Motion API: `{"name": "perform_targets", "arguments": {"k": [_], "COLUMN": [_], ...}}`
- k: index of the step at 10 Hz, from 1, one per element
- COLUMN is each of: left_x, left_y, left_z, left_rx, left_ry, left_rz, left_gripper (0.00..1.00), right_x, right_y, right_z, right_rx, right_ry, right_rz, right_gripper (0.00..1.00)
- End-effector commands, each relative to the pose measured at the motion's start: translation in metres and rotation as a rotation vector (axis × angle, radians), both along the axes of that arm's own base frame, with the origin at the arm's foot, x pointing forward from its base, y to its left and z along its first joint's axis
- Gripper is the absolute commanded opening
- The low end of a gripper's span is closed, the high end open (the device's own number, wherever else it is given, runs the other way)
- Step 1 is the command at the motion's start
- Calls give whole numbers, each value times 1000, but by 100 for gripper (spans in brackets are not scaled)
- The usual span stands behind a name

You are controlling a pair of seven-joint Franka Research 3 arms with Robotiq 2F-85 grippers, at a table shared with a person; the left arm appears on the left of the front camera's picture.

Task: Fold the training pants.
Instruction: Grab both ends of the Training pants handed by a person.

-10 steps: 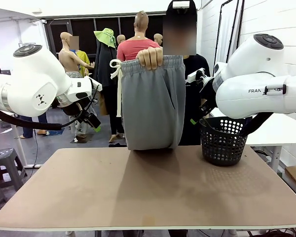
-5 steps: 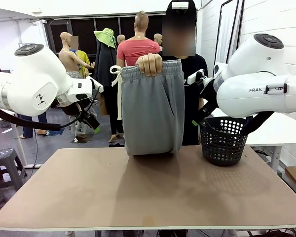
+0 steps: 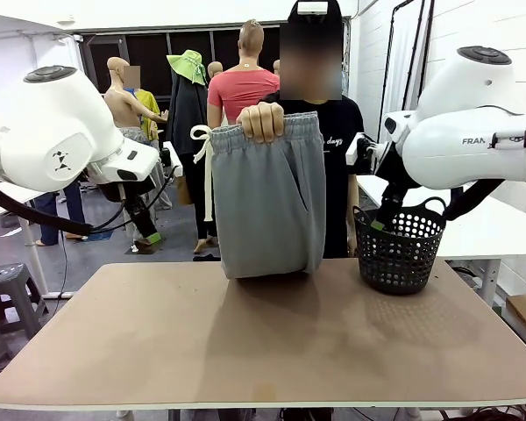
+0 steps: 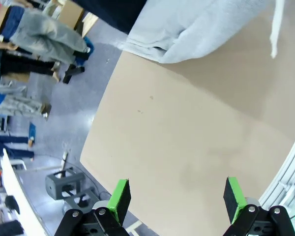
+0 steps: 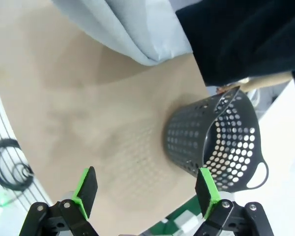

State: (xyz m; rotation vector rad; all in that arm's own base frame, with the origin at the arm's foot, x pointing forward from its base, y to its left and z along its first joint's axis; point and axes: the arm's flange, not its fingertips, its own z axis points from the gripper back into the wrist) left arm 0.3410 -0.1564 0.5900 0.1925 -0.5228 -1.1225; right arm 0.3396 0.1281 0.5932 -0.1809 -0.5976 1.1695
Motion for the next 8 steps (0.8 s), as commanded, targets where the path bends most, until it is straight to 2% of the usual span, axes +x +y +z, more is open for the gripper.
{"name": "perform_targets", "arguments": {"k": [1,2,3,4,6,7,8], "left_x": [1,-1,-3,0,0,0,10], "left_y": [8,8,8,4,4,4,7], "left_z": [-1,-3,2,-3,-3,-3,-11], "left_rx": [55,98,95,54,54,70,73], "left_ry": [12,24,-9,16,16,14,-20], "left_rz": [-131,-169,-65,-116,-116,-120,-217], "left_gripper": [100,100,100,100,100,100,100], "right_x": [7,9,8,3,4,12,21], "right_y": [-2,0,2,0,1,3,-4], "right_z": [-1,-4,-5,-2,-2,-5,-8], "right_rx": [-67,-84,-100,-58,-75,-30,44], "right_ry": [-4,-24,-75,-7,-25,-31,17], "right_rz": [105,116,63,92,97,175,275], "right_gripper": [100,100,100,100,100,100,100]}}
